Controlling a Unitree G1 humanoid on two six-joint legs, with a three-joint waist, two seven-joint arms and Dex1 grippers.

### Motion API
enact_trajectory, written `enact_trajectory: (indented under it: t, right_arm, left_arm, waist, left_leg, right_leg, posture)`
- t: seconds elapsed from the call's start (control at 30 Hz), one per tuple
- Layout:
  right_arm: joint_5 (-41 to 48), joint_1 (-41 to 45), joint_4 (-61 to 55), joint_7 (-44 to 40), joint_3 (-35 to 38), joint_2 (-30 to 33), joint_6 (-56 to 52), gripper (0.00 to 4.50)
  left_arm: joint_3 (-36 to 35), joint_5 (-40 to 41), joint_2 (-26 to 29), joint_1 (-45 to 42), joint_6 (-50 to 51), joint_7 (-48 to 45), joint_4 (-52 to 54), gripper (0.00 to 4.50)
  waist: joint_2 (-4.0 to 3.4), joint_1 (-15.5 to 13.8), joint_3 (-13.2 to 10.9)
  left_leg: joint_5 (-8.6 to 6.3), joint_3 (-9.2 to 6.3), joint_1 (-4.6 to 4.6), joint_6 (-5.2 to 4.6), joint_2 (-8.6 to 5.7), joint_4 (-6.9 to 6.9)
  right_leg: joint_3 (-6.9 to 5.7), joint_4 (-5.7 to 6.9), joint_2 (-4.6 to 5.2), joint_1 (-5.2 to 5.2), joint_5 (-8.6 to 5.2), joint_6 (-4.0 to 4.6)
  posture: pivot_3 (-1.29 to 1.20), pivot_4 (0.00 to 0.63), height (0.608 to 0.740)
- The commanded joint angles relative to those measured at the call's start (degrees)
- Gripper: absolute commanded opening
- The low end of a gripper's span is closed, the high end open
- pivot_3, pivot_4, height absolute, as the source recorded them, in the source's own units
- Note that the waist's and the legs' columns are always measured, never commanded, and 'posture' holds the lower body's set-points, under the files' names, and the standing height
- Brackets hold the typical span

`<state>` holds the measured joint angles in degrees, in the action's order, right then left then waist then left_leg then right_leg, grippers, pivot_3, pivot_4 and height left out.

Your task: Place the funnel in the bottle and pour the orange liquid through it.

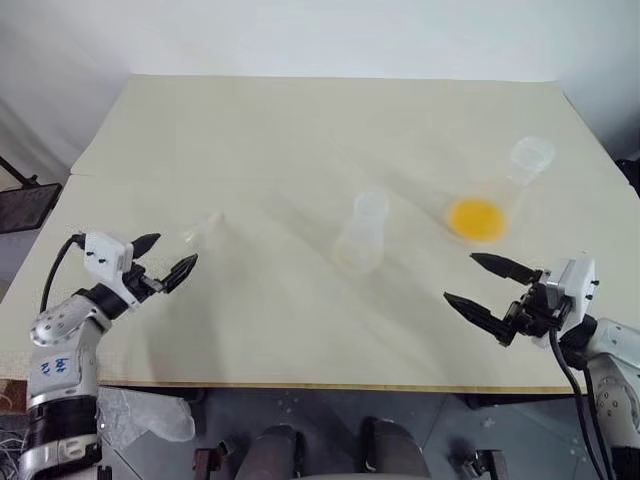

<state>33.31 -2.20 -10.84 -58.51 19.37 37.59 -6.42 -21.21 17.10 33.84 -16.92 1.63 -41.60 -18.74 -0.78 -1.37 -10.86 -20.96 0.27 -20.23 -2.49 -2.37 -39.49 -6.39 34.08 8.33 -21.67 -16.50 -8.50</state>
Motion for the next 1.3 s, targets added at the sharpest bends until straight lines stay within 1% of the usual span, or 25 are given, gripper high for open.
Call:
enact_trajectory:
  t: [0.03,0.17,0.3,0.47,0.6,0.8,1.0,1.1,1.17,1.2,1.3]
  right_arm:
    - [0.7,-0.9,-1.5,0.5,2.2,0.2,0.9,4.5]
    - [0.7,-2.2,-2.5,1.1,2.8,0.0,1.2,4.5]
    - [0.9,-3.5,-3.5,1.5,3.5,-0.1,1.3,4.5]
    - [1.2,-4.8,-4.7,2.1,4.0,-0.1,1.4,4.5]
    - [1.2,-4.9,-5.3,2.5,4.0,0.0,1.2,4.5]
    - [1.2,-4.7,-5.8,3.1,3.7,0.1,0.9,4.5]
    - [1.0,-4.9,-6.6,4.1,3.5,0.0,0.6,4.5]
    - [0.8,-5.0,-7.0,4.6,3.4,0.0,0.5,4.5]
    - [0.8,-5.0,-7.1,4.8,3.3,0.0,0.5,4.5]
    - [0.8,-5.0,-7.2,5.0,3.3,0.0,0.5,4.5]
    - [0.8,-5.2,-7.6,5.3,3.3,-0.1,0.5,4.5]
  left_arm:
    - [1.1,-0.9,1.0,-2.8,-3.2,-0.8,-3.3,4.46]
    - [3.3,-0.3,0.7,-4.0,-3.8,-3.9,-4.5,4.46]
    - [6.0,1.2,1.1,-2.0,-0.8,-8.8,-1.0,4.46]
    - [7.4,1.4,2.0,-1.7,2.2,-10.9,1.5,4.46]
    - [9.4,-0.2,0.7,-4.4,2.2,-9.1,1.3,4.46]
    - [11.7,-4.0,-1.3,-8.4,0.1,-4.1,-2.9,4.46]
    - [13.6,-5.8,-2.3,-11.0,-2.5,-3.5,-7.6,4.46]
    - [14.6,-6.4,-2.8,-12.4,-2.8,-3.3,-9.2,3.87]
    - [14.7,-6.3,-2.9,-12.8,-2.4,-3.4,-9.6,3.33]
    - [14.8,-6.3,-2.8,-13.1,-1.8,-3.3,-9.8,2.93]
    - [15.0,-6.5,-2.3,-13.6,-1.3,-3.2,-10.4,1.96]
  waist:
    - [0.01,0.0,0.0]
    - [0.01,-0.1,0.0]
    - [0.01,0.0,0.0]
    - [0.01,0.0,0.0]
    - [0.01,-0.2,0.0]
    - [0.01,-0.1,0.0]
    - [0.01,-0.1,0.0]
    - [0.01,-0.3,0.0]
    - [0.01,-0.4,0.0]
    - [0.01,-0.3,0.0]
    - [0.01,-0.1,0.0]
  left_leg:
    - [0.0,0.0,-0.01,0.0,0.0,-0.01]
    - [0.01,0.01,0.0,-0.01,-0.01,-0.02]
    - [0.01,0.01,0.01,-0.01,0.0,-0.01]
    - [0.01,0.01,0.01,-0.01,0.03,-0.02]
    - [0.01,0.0,0.01,-0.01,0.01,-0.04]
    - [0.01,0.01,0.01,-0.01,0.0,-0.05]
    - [0.01,0.02,0.0,-0.01,0.02,-0.04]
    - [0.01,0.03,0.0,-0.02,0.01,-0.05]
    - [0.02,0.0,-0.02,-0.03,0.0,-0.1]
    - [0.02,0.0,-0.03,-0.03,-0.01,-0.1]
    - [0.02,0.01,-0.02,-0.03,0.0,-0.1]
  right_leg:
    - [-0.01,0.0,0.0,0.0,0.0,0.0]
    - [0.01,0.01,0.03,0.01,0.01,-0.02]
    - [0.0,0.02,0.02,0.01,0.01,-0.02]
    - [0.02,0.01,0.0,0.01,0.01,-0.02]
    - [0.03,0.01,0.02,0.02,0.01,-0.02]
    - [0.02,0.02,0.01,0.02,0.01,-0.02]
    - [0.01,0.02,-0.02,0.02,0.01,-0.02]
    - [0.01,0.02,-0.01,0.02,0.01,-0.02]
    - [-0.01,0.02,0.0,0.03,0.01,-0.02]
    - [0.0,0.02,0.01,0.03,0.02,-0.03]
    - [0.0,0.03,0.0,0.03,0.02,-0.03]
  posture:
    - [0.0,0.15,0.74]
    - [0.0,0.15,0.74]
    - [0.0,0.15,0.74]
    - [0.0,0.15,0.74]
    - [0.0,0.15,0.74]
    - [0.0,0.15,0.74]
    - [0.0,0.15,0.74]
    - [0.0,0.15,0.74]
    - [0.0,0.15,0.74]
    - [0.0,0.15,0.74]
    - [0.0,0.15,0.74]
